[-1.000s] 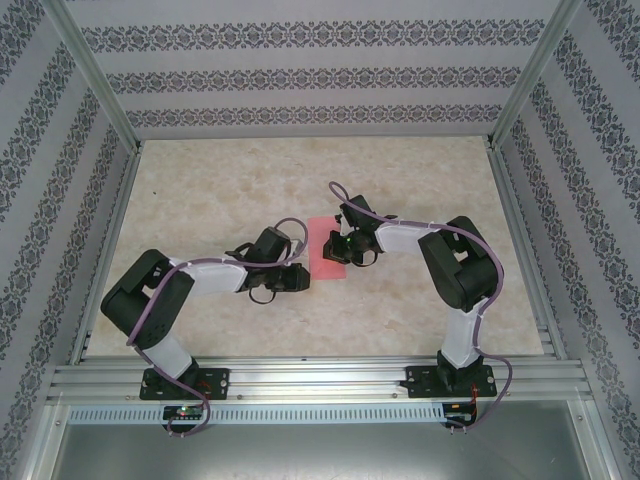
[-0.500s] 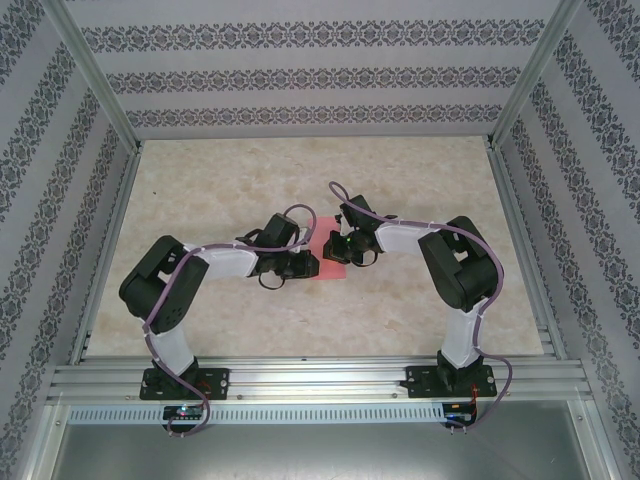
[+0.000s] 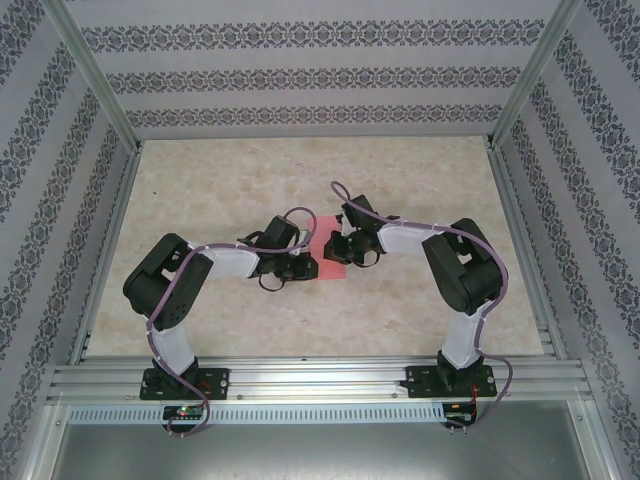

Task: Fold a paper plane with a square sheet of paper (fold left side to right side)
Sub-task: Fold the triangle a second time at the center of the table.

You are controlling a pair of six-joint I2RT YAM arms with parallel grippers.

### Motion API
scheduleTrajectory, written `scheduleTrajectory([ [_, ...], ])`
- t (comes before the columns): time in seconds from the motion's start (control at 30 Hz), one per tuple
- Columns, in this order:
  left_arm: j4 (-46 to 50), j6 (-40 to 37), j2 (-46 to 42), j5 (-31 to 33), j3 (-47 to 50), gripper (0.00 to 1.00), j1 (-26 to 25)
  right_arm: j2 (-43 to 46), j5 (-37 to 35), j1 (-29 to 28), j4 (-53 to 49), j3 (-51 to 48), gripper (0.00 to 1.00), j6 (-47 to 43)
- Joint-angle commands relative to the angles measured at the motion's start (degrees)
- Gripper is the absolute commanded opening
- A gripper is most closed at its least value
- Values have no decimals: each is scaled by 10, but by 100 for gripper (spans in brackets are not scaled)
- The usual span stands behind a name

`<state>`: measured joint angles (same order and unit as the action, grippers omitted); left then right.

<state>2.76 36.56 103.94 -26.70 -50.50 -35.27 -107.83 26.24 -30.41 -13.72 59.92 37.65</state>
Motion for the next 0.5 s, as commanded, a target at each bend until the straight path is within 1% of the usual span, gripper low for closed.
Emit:
scheduleTrajectory([
  [0.0, 20, 0, 17, 15, 21, 17, 4, 16, 32, -13, 7, -17, 9, 16],
  [0.17, 22, -1, 17, 17, 22, 17, 4, 5, 42, -33, 32, -24, 9, 41],
  [0.47, 23, -3, 16, 21, 23, 16, 3, -6, 45, -40, 47, -23, 9, 56],
])
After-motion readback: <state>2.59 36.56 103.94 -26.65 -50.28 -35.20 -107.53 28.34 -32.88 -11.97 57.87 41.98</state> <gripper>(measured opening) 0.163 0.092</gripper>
